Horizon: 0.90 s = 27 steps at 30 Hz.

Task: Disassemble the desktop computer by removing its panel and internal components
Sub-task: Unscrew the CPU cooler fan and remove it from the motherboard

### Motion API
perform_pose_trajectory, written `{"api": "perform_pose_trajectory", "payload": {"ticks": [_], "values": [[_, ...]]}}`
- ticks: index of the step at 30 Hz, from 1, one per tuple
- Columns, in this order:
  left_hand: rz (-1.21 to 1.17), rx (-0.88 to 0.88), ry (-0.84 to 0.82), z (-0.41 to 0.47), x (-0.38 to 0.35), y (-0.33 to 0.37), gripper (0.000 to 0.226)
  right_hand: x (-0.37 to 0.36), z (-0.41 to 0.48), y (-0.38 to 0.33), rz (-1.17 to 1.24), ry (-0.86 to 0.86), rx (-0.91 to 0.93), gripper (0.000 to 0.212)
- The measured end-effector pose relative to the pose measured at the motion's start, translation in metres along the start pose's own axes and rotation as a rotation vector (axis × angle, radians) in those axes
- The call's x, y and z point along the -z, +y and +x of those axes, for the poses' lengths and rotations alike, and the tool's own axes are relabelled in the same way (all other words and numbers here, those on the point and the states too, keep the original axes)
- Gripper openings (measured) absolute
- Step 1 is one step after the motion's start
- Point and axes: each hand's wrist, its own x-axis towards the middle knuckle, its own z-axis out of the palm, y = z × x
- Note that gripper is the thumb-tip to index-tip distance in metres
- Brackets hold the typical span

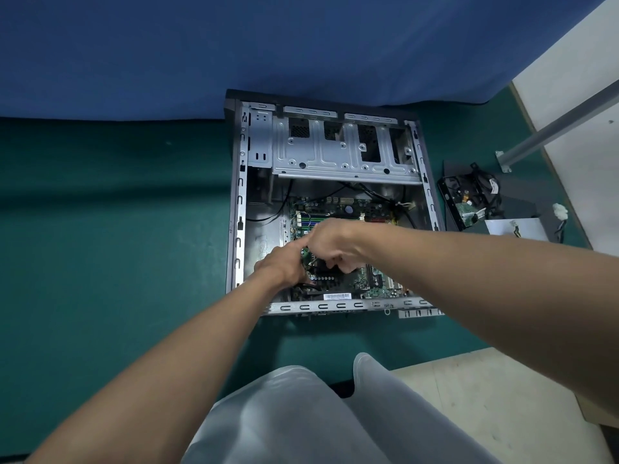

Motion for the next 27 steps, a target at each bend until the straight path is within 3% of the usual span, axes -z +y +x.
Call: {"api": "perform_pose_trajectory", "payload": {"ticks": [4, 10, 12, 16, 19, 21, 22, 24, 27], "values": [[0.034, 0.004, 0.002, 0.001, 0.000, 0.001, 0.073, -0.009, 0.000, 0.001, -0.754, 0.232, 0.254, 0.027], [0.051, 0.003, 0.000, 0.001, -0.001, 0.002, 0.045, -0.007, -0.005, 0.012, -1.418, 0.262, 0.712, 0.031], [0.050, 0.013, -0.003, 0.000, -0.001, 0.001, 0.047, -0.005, -0.002, 0.011, -1.327, 0.283, 0.703, 0.028], [0.045, 0.021, -0.006, -0.001, 0.001, 0.002, 0.066, -0.004, 0.004, 0.011, -0.723, 0.305, 0.497, 0.013], [0.028, 0.001, -0.022, -0.005, 0.004, 0.006, 0.090, -0.001, 0.009, 0.014, -0.093, 0.327, 0.194, 0.025], [0.029, -0.013, -0.022, -0.007, 0.005, 0.006, 0.096, 0.004, 0.009, 0.014, 0.258, 0.220, -0.050, 0.023], [0.024, -0.016, -0.024, -0.008, 0.006, 0.006, 0.096, 0.004, 0.008, 0.014, 0.304, 0.166, -0.109, 0.022], [0.022, -0.017, -0.025, -0.006, 0.004, 0.008, 0.096, 0.004, 0.011, 0.013, 0.172, 0.150, -0.079, 0.020], [0.019, -0.005, -0.025, -0.006, 0.005, 0.006, 0.094, 0.000, 0.006, 0.012, -0.340, 0.291, 0.122, 0.013]]}}
